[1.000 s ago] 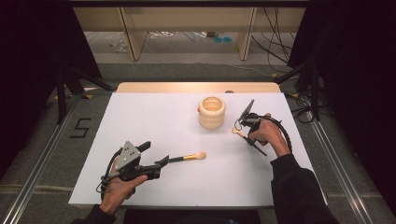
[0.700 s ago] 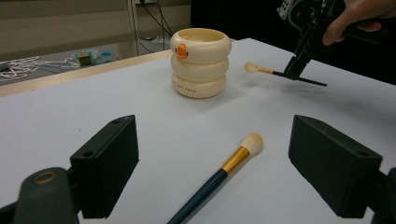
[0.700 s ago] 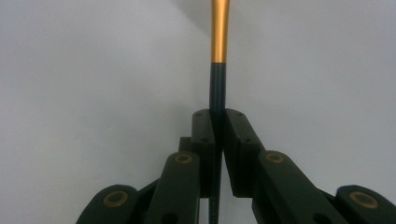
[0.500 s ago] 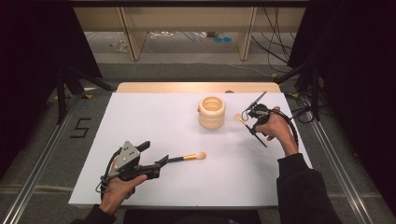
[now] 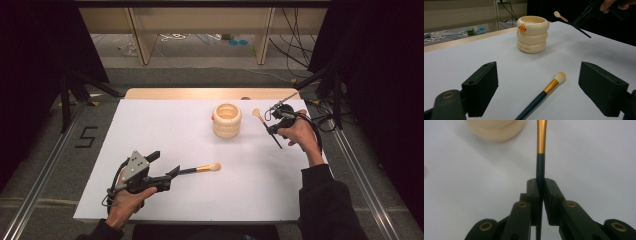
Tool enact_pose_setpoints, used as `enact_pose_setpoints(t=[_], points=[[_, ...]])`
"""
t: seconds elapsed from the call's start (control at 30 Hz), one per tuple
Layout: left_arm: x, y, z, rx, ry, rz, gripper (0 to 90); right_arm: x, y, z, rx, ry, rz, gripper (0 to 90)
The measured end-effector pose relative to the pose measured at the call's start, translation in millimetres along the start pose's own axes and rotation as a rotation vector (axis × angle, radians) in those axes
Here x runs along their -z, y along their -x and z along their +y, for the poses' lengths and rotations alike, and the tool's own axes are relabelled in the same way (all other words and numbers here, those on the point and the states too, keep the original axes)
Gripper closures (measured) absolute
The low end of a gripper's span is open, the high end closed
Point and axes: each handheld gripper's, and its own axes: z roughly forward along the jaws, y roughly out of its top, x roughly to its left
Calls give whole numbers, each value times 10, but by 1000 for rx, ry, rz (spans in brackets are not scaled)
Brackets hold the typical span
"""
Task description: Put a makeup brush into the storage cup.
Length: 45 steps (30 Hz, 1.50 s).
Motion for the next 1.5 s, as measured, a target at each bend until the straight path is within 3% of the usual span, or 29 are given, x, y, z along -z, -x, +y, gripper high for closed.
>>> enact_pose_setpoints(t=[0.33, 0.37, 0.57, 0.7, 0.87, 0.9, 1.0, 1.17, 1.3, 1.5], points=[[-3, -8, 0, -5, 0, -2, 159, 103, 34, 52, 6, 207, 15, 830], [-2, -8, 0, -4, 0, -2, 159, 113, 42, 57, 17, 225, 39, 830], [-4, -10, -1, -7, -1, -2, 159, 134, -10, 89, -23, 326, 69, 830], [-6, -15, 1, -6, 0, -2, 159, 163, -11, 111, -18, 349, 105, 830], [-12, -11, -3, -5, -7, -6, 159, 169, -40, 154, -21, 444, 120, 830], [-12, -13, -4, -10, -9, -7, 159, 182, -56, 161, -39, 442, 130, 829], [-12, -7, -5, 1, -7, -5, 159, 180, -73, 191, -31, 491, 141, 830], [-11, -16, -4, -14, -10, -6, 159, 169, -97, 227, -35, 553, 164, 830], [-14, -14, -7, -14, -12, -7, 159, 159, -89, 265, -13, 580, 128, 830], [-13, -16, -6, -14, -11, -7, 159, 193, -140, 379, 3, 621, 132, 830]])
